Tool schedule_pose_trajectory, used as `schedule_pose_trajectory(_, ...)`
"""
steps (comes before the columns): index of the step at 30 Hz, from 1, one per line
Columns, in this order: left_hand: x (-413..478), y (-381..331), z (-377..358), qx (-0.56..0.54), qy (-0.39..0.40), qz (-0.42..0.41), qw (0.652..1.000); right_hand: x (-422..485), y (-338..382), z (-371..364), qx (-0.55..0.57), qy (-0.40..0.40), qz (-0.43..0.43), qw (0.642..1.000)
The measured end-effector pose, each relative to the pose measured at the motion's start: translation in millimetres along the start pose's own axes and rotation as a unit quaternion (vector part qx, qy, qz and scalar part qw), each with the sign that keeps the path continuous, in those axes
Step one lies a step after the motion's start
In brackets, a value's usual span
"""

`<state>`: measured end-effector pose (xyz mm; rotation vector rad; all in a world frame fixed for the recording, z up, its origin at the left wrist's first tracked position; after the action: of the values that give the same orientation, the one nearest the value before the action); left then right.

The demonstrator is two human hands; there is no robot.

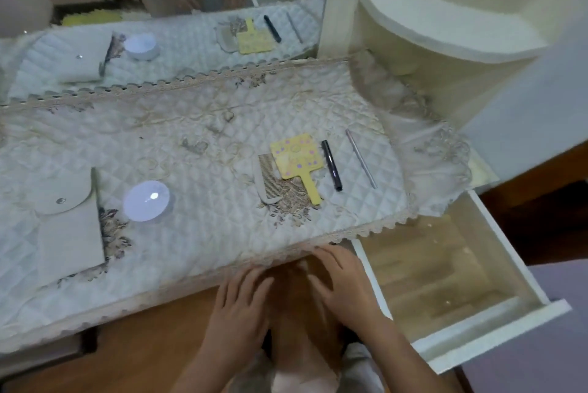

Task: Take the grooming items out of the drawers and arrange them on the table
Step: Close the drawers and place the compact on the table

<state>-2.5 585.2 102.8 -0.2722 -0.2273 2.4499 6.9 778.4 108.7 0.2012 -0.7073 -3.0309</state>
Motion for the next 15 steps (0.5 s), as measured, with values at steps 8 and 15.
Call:
schedule_pose_trajectory(8,60.6,-208.3,-58.2,-0.021,0.099,-0.113,0.988,-134.8,-187.4,73.2,0.065,0.02,-0.151,0.986)
schedule_pose_trajectory(15,64.9,-286.6,-92.5,-0.054,0.228,-0.055,0.971,-199.4,-279.0,87.9,-0.003,0.121,-0.146,0.982)
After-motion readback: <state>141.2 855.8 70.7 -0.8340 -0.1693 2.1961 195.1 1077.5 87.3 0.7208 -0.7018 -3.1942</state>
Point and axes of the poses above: each hand's wrist, its own x-axis towards the middle knuckle, its own z-axis out of the back of the hand, y = z × x, the point moved 4 cm from there along x, towards the middle knuckle, and after that the axes turned 13 degrees about y, right-handed, at the moved point
